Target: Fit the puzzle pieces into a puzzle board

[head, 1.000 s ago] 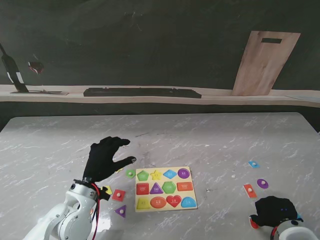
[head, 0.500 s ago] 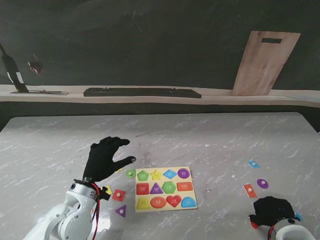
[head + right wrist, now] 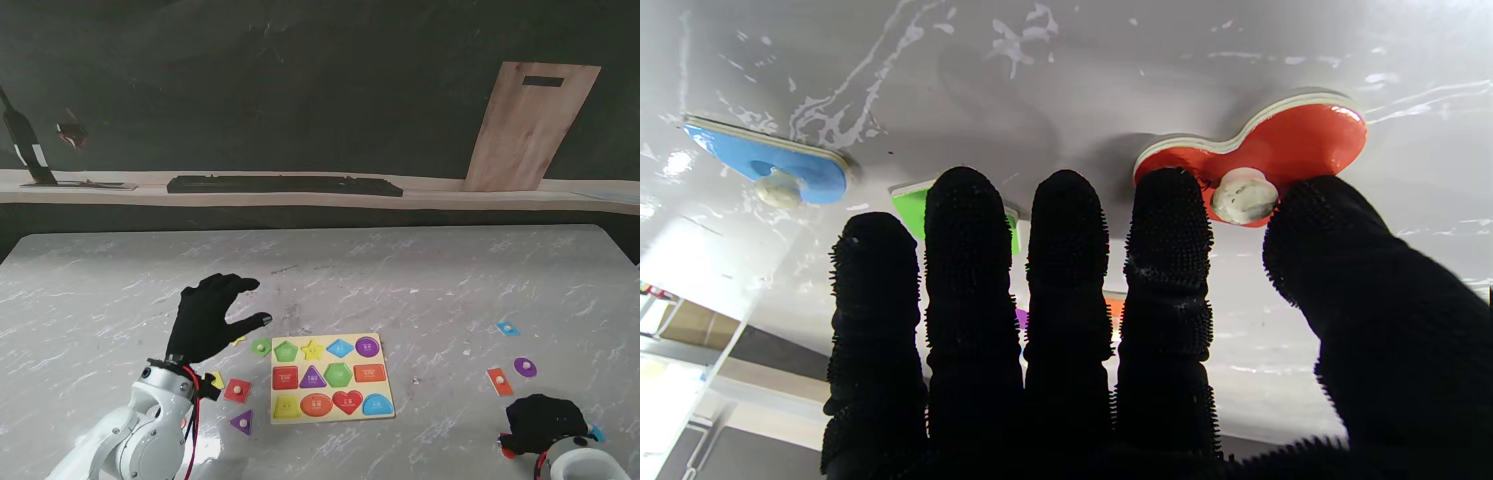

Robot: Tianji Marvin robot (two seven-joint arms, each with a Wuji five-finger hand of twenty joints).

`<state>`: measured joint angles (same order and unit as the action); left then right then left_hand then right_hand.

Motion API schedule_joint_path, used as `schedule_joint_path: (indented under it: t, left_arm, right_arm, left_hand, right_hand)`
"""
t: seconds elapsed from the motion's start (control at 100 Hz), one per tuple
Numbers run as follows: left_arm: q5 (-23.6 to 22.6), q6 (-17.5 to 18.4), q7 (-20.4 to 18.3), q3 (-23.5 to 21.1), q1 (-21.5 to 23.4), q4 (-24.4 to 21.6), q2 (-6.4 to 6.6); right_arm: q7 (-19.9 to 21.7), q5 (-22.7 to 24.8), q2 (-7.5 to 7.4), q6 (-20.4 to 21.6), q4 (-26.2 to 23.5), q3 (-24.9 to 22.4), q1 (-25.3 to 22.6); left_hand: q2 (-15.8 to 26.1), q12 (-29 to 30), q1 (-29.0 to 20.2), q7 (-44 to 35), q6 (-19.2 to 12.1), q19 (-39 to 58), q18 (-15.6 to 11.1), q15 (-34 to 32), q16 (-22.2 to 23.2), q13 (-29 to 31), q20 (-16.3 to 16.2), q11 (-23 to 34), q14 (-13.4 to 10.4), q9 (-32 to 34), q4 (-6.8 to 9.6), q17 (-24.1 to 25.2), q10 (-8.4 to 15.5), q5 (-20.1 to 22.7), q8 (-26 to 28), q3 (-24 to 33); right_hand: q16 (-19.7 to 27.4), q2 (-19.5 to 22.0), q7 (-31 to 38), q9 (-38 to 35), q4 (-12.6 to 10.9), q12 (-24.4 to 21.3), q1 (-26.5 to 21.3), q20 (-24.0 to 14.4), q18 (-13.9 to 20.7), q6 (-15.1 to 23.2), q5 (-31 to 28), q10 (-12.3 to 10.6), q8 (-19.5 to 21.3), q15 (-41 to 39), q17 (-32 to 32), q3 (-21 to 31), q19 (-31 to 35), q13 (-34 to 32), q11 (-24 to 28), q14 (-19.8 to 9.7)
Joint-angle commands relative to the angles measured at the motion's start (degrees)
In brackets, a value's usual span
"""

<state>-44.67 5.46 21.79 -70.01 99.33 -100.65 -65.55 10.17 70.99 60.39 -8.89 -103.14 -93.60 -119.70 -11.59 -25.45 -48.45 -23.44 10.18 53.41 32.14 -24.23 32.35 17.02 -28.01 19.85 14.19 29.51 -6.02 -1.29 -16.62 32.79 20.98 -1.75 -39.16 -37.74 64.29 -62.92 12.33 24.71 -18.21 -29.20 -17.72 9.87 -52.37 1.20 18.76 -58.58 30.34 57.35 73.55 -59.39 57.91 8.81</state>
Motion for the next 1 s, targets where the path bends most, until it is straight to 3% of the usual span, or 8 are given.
schedule_joint_path:
  t: [0.0,0.24,0.47,0.99]
  left_arm:
    - [0.3,-0.2,0.0,0.1,0.0,-0.1,-0.2]
    - [0.3,-0.2,0.0,0.1,0.0,0.0,-0.2]
    - [0.4,-0.2,0.1,0.1,0.0,0.0,-0.23]
    - [0.6,-0.1,0.2,-0.3,0.2,-0.1,-0.26]
  right_arm:
    - [0.4,0.6,-0.1,0.4,0.0,0.3,-0.4]
    - [1.5,0.7,-0.24,0.6,0.1,0.6,-0.1]
    - [1.4,1.9,-0.38,3.4,-0.5,0.2,0.0]
    - [-9.4,11.9,-1.92,12.0,4.8,4.7,4.9]
  left_hand:
    - [1.8,-0.2,-0.8,0.8,-0.2,0.6,-9.3,0.7,0.3,0.6,0.2,-1.0,1.2,0.0,1.6,0.4,-0.6,1.4,0.0,-0.6]
    - [1.8,-0.1,-0.9,0.9,-0.1,0.7,-9.3,0.8,0.3,0.5,0.2,-1.1,1.1,0.0,1.61,0.4,-0.7,1.4,0.0,-0.6]
    - [1.7,-0.1,-0.8,0.9,-0.2,0.7,-9.2,0.7,0.3,0.6,0.2,-1.0,1.2,0.1,1.59,0.4,-0.7,1.6,0.1,-0.6]
    - [1.8,-0.1,-0.8,0.8,-0.2,0.7,-9.3,0.7,0.3,0.6,0.2,-1.0,1.0,0.1,1.59,0.4,-0.6,1.8,0.1,-0.6]
  right_hand:
    - [0.0,-3.2,0.8,-1.9,2.7,-0.1,-2.6,-0.1,-1.5,2.4,0.3,0.4,-2.3,-1.4,0.7,2.6,2.0,-2.5,1.0,0.5]
    - [0.1,-4.8,2.8,-1.7,3.1,-0.2,-7.2,0.0,-1.1,3.4,1.6,0.0,-4.0,-1.2,0.9,5.0,1.9,-2.4,0.8,-0.1]
    - [0.2,-8.0,3.0,-0.8,3.5,-1.6,-9.3,0.3,0.0,4.0,3.2,-0.8,-4.3,-0.5,0.8,7.7,1.3,-1.9,0.1,-1.4]
    - [-0.6,-14.7,4.8,0.4,5.1,-4.1,-12.0,0.5,2.7,10.1,6.1,-4.8,-3.3,-0.8,1.0,12.9,0.0,-0.7,1.6,-5.4]
